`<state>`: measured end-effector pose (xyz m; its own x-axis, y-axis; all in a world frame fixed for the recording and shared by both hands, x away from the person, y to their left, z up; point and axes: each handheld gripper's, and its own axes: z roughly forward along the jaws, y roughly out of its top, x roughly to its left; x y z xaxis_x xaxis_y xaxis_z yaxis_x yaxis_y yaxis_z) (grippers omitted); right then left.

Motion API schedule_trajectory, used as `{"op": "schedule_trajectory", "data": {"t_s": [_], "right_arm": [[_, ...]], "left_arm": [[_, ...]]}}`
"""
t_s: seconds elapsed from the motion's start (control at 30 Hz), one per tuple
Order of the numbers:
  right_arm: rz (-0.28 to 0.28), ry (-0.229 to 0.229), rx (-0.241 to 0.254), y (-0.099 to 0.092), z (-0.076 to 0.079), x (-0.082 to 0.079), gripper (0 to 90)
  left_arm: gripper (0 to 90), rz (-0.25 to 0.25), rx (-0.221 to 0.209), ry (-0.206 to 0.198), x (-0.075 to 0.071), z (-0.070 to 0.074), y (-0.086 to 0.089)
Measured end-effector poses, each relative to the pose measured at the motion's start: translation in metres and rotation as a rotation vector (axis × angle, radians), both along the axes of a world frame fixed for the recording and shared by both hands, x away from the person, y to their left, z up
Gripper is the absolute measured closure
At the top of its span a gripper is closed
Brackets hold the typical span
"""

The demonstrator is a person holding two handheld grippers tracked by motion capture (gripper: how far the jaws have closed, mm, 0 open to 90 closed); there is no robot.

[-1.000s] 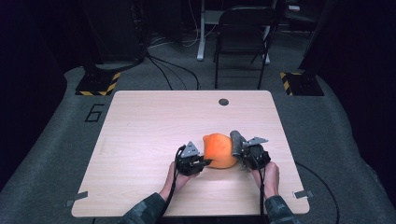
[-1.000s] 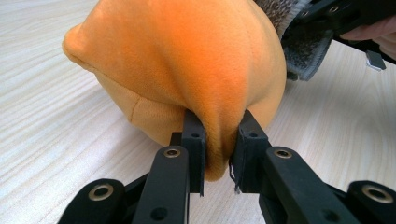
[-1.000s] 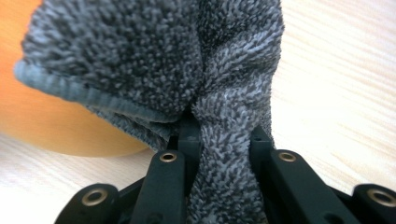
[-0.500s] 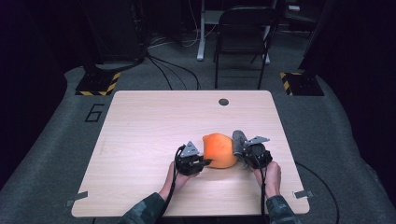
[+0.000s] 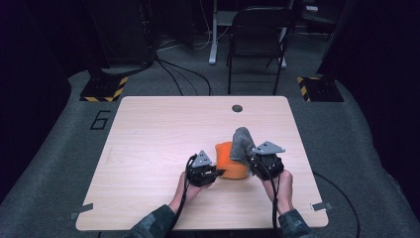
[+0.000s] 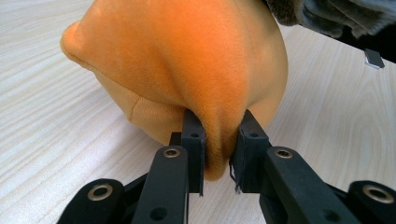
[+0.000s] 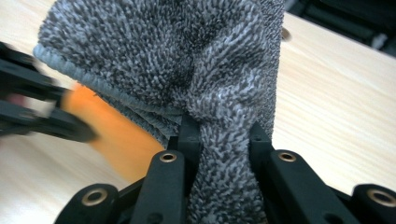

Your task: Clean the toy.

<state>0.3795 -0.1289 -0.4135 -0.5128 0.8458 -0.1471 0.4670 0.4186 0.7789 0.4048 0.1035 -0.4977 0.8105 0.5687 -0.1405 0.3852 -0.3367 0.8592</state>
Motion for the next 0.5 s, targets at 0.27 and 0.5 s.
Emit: {"op": "schedule_trajectory", "data": {"t_s": [0.27,0.5], "right_arm": [[0.017,0.061,-0.03,0.012,-0.02,0.006,74.8],[-0.012,0.075,-0.036,0.003,-0.023,0.009,74.7]], "left_arm": [[76.8,-0.007,0.008,0.0,0.0,-0.001,0.0],[76.8,-0.006,0.013,-0.002,-0.002,0.0,-0.002]]}}
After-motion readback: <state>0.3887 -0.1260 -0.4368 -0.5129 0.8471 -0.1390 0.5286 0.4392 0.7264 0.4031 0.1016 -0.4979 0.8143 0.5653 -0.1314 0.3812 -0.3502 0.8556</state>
